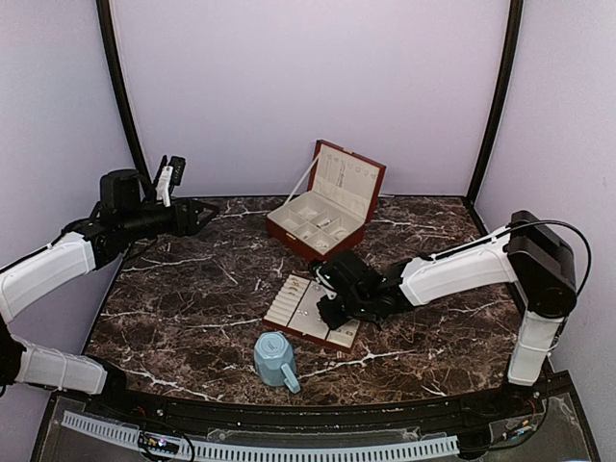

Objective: Organize the mixed jewelry
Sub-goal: Insert the earring into the earring holder.

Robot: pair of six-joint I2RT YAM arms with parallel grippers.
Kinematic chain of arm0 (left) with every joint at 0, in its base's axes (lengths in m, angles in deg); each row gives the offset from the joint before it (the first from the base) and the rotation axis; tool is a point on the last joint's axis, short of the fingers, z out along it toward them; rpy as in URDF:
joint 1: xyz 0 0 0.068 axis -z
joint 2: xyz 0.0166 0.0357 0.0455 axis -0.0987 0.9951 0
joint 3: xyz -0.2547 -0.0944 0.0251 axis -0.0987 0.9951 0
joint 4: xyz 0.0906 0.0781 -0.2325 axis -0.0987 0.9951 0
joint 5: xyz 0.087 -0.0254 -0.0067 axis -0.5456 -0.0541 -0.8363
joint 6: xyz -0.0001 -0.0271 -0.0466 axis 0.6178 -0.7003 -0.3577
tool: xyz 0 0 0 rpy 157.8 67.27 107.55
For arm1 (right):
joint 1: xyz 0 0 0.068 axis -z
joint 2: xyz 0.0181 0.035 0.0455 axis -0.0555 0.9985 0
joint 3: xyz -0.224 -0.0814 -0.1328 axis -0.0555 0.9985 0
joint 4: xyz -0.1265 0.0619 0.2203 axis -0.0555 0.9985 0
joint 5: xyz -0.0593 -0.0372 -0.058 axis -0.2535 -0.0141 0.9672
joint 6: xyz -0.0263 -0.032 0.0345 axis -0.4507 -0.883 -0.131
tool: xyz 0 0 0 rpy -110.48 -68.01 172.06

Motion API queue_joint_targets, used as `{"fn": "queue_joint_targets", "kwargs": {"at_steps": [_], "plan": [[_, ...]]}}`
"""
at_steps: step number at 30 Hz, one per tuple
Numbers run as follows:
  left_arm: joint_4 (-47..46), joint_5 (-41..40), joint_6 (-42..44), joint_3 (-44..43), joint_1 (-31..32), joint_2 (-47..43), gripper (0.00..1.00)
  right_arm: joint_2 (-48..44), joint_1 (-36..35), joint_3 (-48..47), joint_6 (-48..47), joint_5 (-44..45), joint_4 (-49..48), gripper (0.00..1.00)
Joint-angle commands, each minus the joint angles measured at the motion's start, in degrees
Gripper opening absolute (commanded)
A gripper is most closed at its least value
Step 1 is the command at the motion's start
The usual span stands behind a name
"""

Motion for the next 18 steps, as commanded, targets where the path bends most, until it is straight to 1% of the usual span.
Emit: {"fn": "queue_joint_targets", "kwargs": {"at_steps": [1,12,18], "plan": [[0.1,0.6,0.1,0.7,-0.5,-0.6,0.66,1.1,-0.9,-1.8,-0.4,1.9,-0.8,0.08],[0.0,0.6,-0.1,1.0,-0.5,-0.8,0.66,1.3,-1.3,-2.2,-0.4,5.0,-0.6,0.08],[0.0,0.7,-0.1,1.0,-0.5,-0.8,0.66,1.6,-1.5,-2.4,-0.8,5.0,-0.2,0.08]]}}
